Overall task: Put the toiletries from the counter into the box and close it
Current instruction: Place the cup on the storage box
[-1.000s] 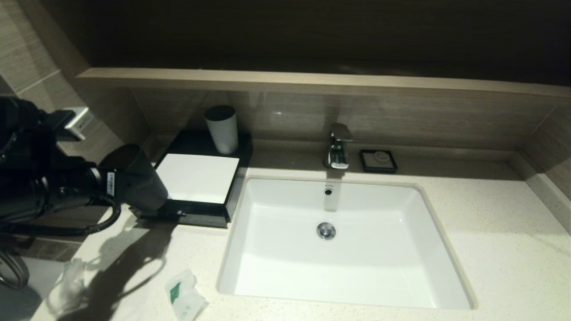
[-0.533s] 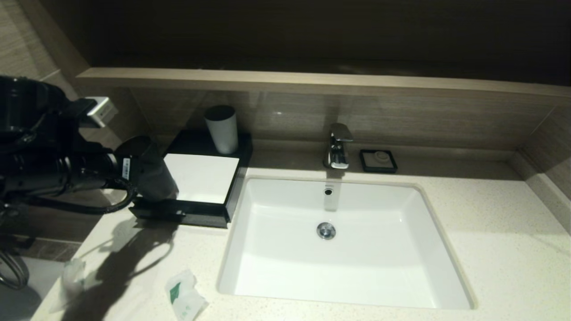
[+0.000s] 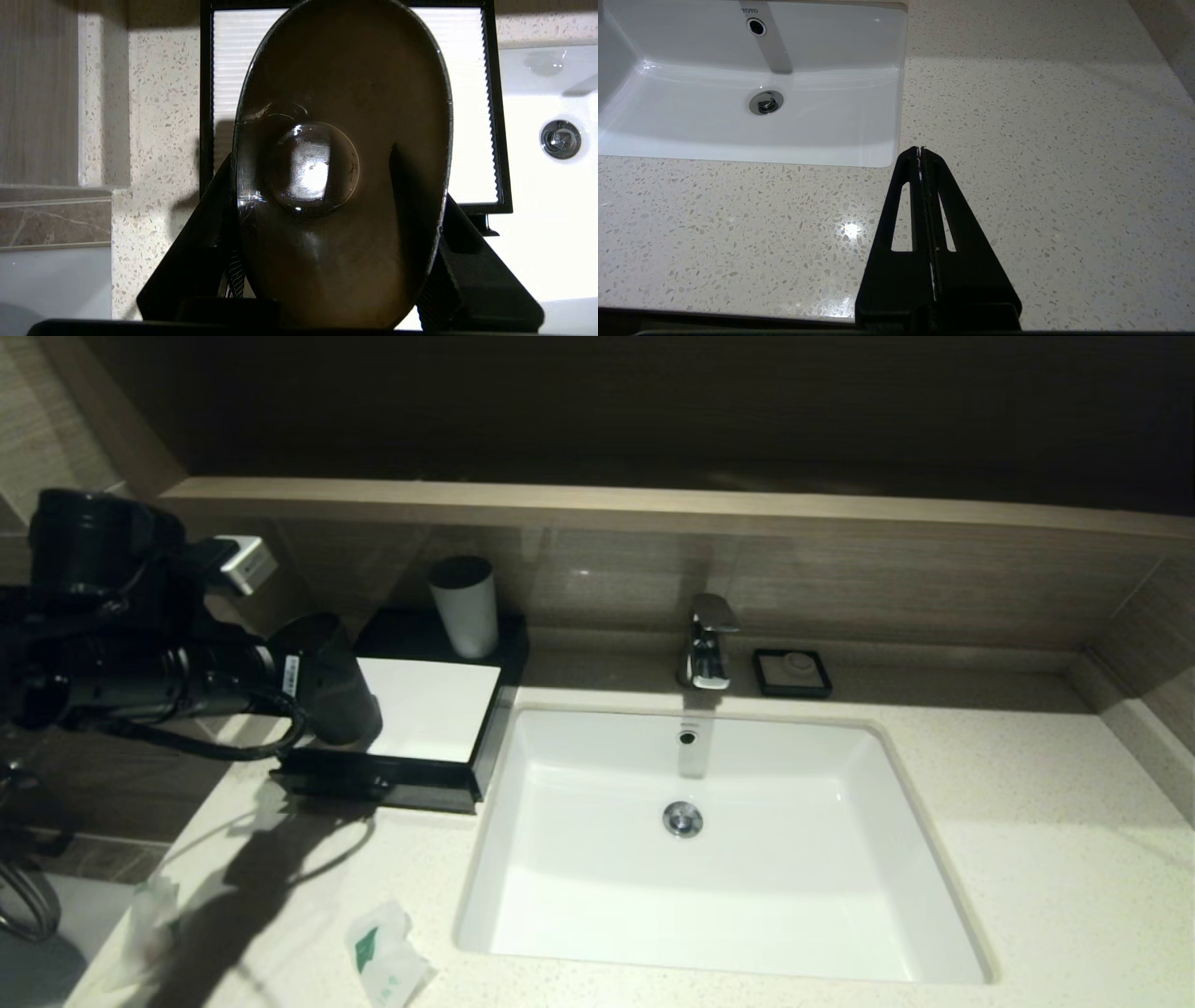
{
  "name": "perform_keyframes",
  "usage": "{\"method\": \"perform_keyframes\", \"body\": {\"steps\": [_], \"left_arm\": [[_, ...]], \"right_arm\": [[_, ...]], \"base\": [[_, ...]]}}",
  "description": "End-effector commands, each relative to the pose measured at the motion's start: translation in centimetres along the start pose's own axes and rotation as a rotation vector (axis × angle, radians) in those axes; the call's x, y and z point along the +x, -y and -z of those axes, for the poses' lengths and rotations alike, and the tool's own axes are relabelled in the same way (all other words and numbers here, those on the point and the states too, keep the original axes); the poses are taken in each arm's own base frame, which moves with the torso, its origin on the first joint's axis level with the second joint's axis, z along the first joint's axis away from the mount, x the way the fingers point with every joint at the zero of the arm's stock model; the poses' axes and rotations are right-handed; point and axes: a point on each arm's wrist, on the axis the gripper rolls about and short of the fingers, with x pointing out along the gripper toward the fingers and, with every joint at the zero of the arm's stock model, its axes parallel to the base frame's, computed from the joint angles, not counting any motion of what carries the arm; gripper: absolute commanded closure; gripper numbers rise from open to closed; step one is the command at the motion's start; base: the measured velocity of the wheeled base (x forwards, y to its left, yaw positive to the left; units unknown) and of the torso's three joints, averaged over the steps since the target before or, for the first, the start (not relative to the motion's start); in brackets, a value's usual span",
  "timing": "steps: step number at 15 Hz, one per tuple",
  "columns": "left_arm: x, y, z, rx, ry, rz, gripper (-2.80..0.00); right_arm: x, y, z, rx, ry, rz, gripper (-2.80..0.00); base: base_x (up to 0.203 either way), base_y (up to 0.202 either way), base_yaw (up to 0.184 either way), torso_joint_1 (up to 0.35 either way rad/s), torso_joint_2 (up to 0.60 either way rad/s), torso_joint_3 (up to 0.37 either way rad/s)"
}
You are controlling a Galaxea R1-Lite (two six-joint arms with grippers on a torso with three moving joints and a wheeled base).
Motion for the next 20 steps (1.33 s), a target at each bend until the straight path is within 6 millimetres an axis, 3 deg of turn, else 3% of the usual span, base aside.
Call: {"method": "perform_keyframes", "body": {"steps": [1, 20], "left_arm": [[0.2, 0.0, -0.5, -0.001, -0.009, 0.001, 0.00], [3.0, -0.2, -1.2, 0.013, -0.051, 0.008, 0.00]], "right_arm": [[0.0, 0.0, 0.0, 0.000, -0.001, 0.000, 0.00], [0.0, 0.0, 0.0, 0.000, -0.001, -0.001, 0.00]], "base": [[0.000, 0.000, 0.000, 0.000, 0.00, 0.000], [0.000, 0.000, 0.000, 0.000, 0.00, 0.000]]}}
